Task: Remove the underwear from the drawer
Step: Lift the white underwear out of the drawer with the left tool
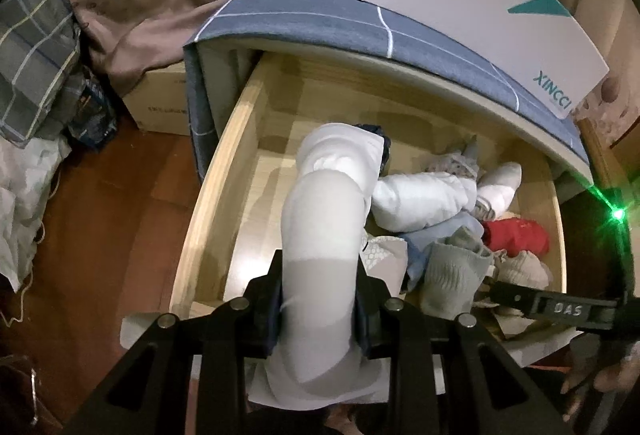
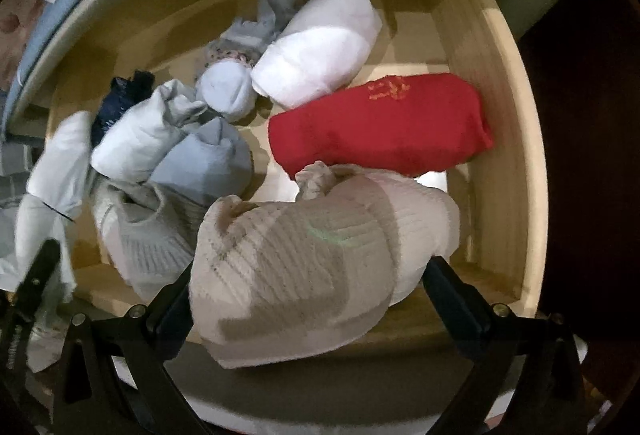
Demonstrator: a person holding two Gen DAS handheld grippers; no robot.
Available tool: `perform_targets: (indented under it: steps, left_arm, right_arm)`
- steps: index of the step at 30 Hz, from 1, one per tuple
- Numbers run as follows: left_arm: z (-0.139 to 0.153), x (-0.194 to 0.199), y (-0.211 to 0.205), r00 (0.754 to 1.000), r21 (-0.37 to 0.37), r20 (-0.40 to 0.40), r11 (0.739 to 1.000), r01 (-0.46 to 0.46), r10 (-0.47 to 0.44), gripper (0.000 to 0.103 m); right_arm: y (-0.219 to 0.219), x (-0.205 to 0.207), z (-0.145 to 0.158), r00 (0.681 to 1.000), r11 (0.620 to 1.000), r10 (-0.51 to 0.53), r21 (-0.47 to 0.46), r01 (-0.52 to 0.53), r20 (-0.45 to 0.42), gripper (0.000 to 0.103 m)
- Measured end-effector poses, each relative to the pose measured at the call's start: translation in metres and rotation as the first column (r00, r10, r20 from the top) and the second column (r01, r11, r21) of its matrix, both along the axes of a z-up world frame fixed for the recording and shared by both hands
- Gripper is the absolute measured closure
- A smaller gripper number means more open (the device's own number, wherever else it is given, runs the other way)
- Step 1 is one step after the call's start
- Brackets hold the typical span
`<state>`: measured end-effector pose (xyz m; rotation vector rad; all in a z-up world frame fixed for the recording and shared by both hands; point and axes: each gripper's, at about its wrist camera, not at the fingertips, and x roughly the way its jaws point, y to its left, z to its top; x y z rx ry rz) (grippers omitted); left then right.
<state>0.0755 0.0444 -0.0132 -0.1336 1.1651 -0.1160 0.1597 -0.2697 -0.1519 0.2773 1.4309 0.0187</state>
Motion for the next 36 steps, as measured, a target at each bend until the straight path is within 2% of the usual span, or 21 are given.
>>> perform_targets:
  steps: [7,13,18,25,32,36]
  left_arm:
    - [0.0,-0.002,-0.002,1.0,0.009,0.008,1.0,0.016,-0.016,0.074]
    - [-0.002,-0.002,0.003,1.0,-0.028,0.002,1.0,0.005,-0.005,0.074]
    - [-0.002,-0.003,0.002,1.0,-0.021,0.005,1.0,0.011,-0.011,0.074]
    - [-0.002,-0.003,0.003,1.0,-0.033,0.007,0.999,0.006,-0.005,0.074]
    - [0.002,-0.005,0.005,1.0,-0.026,0.024,1.0,0.004,-0.004,0.074]
    - [0.005,-0.006,0.007,1.0,-0.02,0.024,1.0,0.014,-0.014,0.074]
  right_arm:
    - [0.008,0.0,-0.006,1.0,0.999,0.006,-0.047,-0.006,0.006,0.002]
    - [0.007,-0.011,-0.001,0.999,0.997,0.016,-0.076,-0.013,0.037,0.013]
    - [0.0,-0.017,0.011,0.995,0.992,0.031,-0.129,-0.019,0.092,0.028]
    - [-0.009,-0.029,0.011,0.995,0.991,0.037,-0.128,-0.024,0.093,0.029]
    - [-0.004,-0.04,0.008,0.994,0.982,0.081,-0.179,-0.066,0.077,0.029]
    - [-0.001,-0.047,0.008,0.992,0.977,0.085,-0.201,-0.066,0.09,0.034]
